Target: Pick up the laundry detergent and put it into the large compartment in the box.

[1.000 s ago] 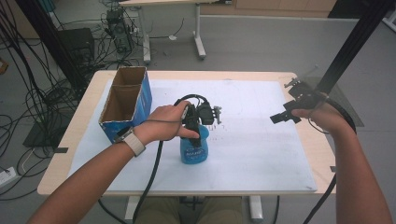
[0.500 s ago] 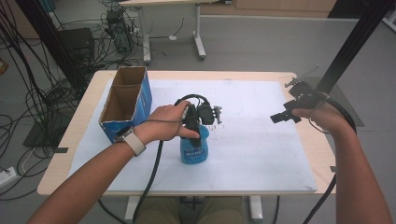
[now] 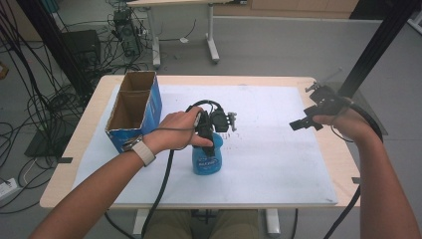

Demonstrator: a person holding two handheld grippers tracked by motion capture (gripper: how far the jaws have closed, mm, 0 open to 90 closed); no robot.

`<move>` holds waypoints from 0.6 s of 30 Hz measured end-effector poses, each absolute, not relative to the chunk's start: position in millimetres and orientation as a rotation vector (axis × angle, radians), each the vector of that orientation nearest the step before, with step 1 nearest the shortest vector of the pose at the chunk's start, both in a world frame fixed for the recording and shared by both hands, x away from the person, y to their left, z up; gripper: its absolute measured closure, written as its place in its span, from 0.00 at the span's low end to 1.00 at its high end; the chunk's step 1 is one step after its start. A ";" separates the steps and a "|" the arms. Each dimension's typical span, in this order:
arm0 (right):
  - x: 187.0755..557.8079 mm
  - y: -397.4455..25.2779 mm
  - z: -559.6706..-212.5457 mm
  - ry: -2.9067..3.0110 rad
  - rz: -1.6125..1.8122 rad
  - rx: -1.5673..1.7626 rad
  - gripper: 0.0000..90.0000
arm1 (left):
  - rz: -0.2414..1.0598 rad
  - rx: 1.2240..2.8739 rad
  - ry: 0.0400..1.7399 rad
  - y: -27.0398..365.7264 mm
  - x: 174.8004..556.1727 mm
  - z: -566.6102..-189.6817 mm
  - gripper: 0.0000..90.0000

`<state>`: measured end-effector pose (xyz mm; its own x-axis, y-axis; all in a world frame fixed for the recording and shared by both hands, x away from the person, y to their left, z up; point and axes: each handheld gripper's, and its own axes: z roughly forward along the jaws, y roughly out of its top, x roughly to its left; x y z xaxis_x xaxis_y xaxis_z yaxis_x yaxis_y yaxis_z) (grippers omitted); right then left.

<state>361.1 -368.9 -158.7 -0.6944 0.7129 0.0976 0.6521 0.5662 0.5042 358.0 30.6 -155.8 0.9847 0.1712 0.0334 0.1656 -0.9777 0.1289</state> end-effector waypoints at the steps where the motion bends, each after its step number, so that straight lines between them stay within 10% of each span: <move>1: 360.9 -369.0 -158.5 2.675 0.787 1.171 0.12 | 0.070 3.002 0.259 31.2 357.9 -154.1 0.42; 18: 357.0 -366.5 -155.9 2.672 0.798 1.150 0.12 | 0.046 2.959 0.428 38.1 348.1 -119.7 0.42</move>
